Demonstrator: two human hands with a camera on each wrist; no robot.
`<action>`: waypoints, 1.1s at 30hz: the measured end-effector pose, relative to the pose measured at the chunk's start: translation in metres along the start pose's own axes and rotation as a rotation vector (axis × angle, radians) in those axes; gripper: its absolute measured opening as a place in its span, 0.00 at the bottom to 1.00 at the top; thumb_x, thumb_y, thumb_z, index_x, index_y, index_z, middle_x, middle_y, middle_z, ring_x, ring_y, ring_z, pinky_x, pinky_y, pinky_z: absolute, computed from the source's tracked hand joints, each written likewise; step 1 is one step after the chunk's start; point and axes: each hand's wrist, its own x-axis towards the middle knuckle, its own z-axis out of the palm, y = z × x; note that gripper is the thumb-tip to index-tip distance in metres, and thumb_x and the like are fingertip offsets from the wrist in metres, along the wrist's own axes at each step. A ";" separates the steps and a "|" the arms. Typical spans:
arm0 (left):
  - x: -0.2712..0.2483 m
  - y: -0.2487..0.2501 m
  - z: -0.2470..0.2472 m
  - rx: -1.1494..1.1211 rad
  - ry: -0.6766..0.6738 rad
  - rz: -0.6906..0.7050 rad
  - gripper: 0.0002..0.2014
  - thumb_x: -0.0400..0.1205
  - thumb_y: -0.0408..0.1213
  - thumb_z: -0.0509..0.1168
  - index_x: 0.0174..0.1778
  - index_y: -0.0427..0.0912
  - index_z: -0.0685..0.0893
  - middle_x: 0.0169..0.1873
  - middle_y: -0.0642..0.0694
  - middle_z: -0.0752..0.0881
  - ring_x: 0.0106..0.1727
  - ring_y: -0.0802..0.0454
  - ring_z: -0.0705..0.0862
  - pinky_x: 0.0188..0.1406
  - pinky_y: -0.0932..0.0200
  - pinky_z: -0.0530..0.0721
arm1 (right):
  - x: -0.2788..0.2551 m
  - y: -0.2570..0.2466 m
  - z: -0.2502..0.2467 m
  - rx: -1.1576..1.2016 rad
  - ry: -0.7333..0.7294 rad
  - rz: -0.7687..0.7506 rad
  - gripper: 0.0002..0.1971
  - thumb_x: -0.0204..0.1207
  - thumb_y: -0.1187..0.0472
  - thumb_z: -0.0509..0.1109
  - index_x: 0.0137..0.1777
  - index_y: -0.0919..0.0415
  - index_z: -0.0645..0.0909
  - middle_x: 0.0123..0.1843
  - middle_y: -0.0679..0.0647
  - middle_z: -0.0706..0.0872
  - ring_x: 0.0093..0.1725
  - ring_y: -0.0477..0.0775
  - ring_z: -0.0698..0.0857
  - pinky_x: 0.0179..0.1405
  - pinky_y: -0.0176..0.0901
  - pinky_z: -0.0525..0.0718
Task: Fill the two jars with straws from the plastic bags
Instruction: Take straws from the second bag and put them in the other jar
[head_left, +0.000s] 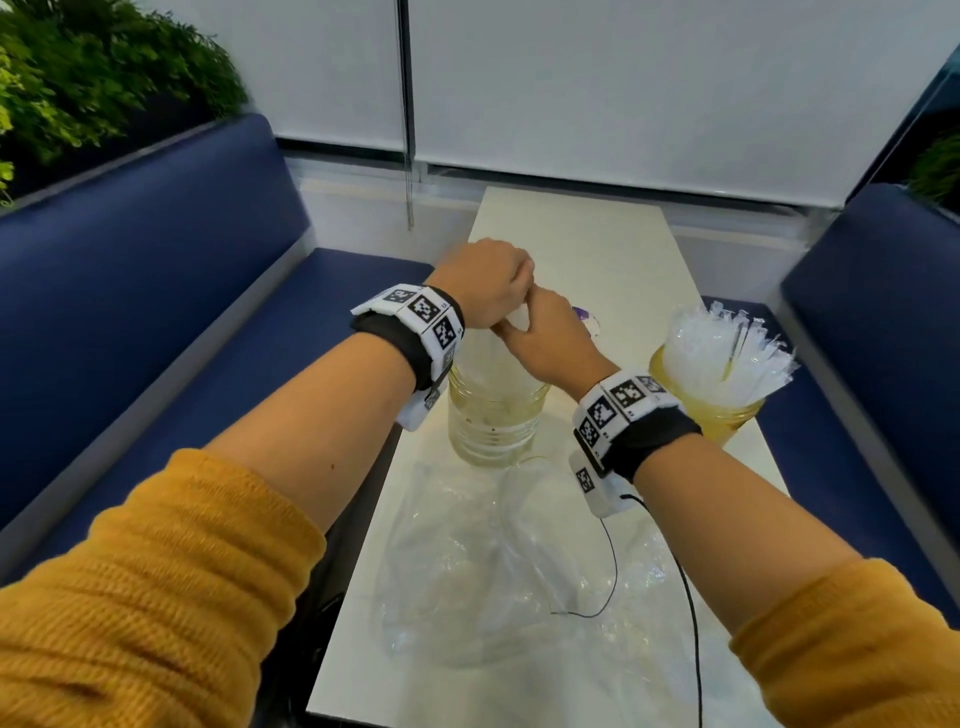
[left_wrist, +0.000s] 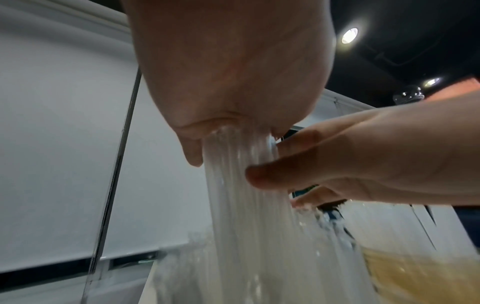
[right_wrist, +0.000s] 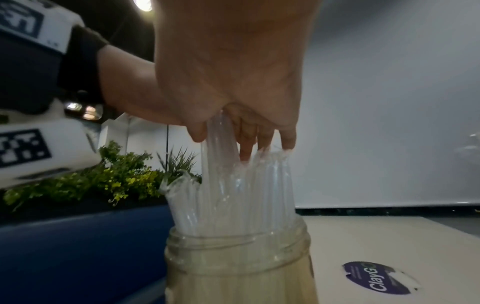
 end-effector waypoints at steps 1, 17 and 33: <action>-0.002 0.000 0.004 -0.005 -0.021 0.002 0.23 0.90 0.45 0.48 0.48 0.37 0.86 0.46 0.38 0.88 0.46 0.41 0.84 0.52 0.41 0.83 | -0.001 0.001 0.003 -0.033 -0.002 0.003 0.20 0.78 0.49 0.70 0.61 0.63 0.82 0.49 0.58 0.90 0.45 0.60 0.87 0.41 0.53 0.86; -0.018 -0.008 0.047 -0.042 -0.164 -0.070 0.25 0.92 0.44 0.43 0.80 0.38 0.72 0.77 0.40 0.77 0.81 0.40 0.70 0.85 0.35 0.58 | -0.011 0.007 -0.003 -0.044 0.034 0.101 0.20 0.90 0.61 0.51 0.73 0.74 0.72 0.71 0.67 0.77 0.72 0.64 0.74 0.68 0.45 0.66; -0.052 -0.022 0.058 -0.268 -0.247 -0.203 0.27 0.94 0.43 0.42 0.89 0.36 0.51 0.89 0.41 0.54 0.90 0.47 0.50 0.87 0.51 0.43 | 0.004 0.034 0.036 -0.406 -0.139 -0.070 0.27 0.89 0.55 0.46 0.84 0.68 0.62 0.85 0.62 0.66 0.84 0.60 0.64 0.84 0.56 0.61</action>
